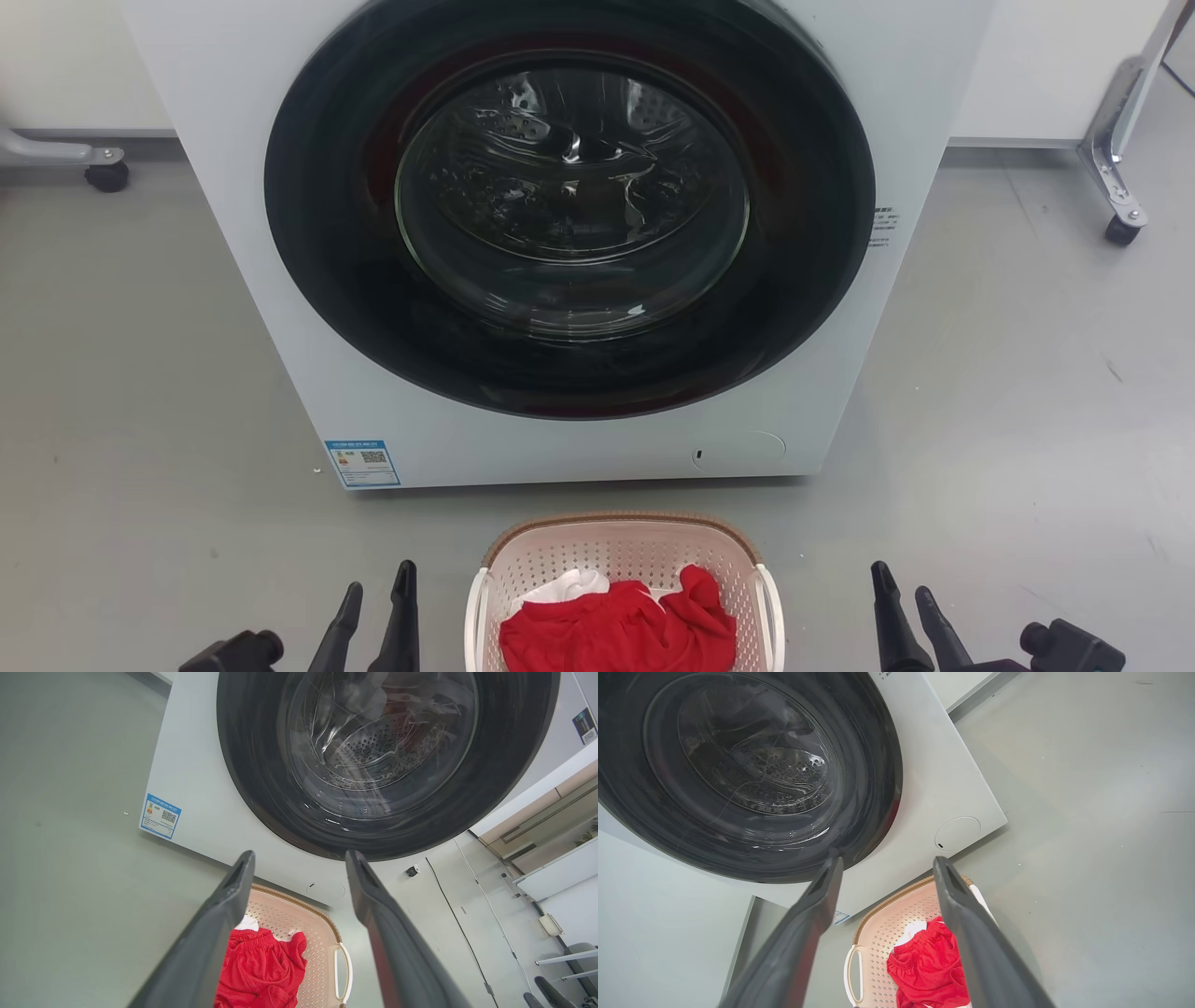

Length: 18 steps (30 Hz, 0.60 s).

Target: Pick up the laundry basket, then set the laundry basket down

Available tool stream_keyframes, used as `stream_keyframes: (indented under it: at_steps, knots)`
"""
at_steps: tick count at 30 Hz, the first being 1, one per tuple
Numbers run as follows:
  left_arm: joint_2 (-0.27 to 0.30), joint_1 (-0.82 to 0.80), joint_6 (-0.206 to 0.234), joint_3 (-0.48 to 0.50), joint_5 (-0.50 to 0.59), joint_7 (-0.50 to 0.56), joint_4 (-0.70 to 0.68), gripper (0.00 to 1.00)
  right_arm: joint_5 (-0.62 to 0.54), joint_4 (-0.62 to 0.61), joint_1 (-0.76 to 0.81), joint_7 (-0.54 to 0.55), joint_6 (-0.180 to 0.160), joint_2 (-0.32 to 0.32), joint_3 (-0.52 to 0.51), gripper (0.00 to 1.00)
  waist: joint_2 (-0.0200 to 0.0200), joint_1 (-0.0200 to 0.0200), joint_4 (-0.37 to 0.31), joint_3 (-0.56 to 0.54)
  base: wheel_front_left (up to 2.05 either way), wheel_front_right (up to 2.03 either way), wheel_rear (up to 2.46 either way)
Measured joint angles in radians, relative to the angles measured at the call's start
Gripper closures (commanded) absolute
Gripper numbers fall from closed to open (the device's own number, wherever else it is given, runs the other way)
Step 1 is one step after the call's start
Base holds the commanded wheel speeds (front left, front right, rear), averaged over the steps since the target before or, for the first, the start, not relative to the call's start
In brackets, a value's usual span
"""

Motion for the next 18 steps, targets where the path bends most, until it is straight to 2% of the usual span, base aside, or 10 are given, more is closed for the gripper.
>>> stream_keyframes:
  at_steps: [18]
  knots:
    - [0.008, 0.0, 0.048, -0.046, 0.289, -0.064, -0.017, 0.0, -0.283, -0.008, 0.002, -0.063, -0.044, -0.001, 0.048, 0.0, 0.0, 0.0, -0.001, 0.012, 0.0, 0.0, 0.0]
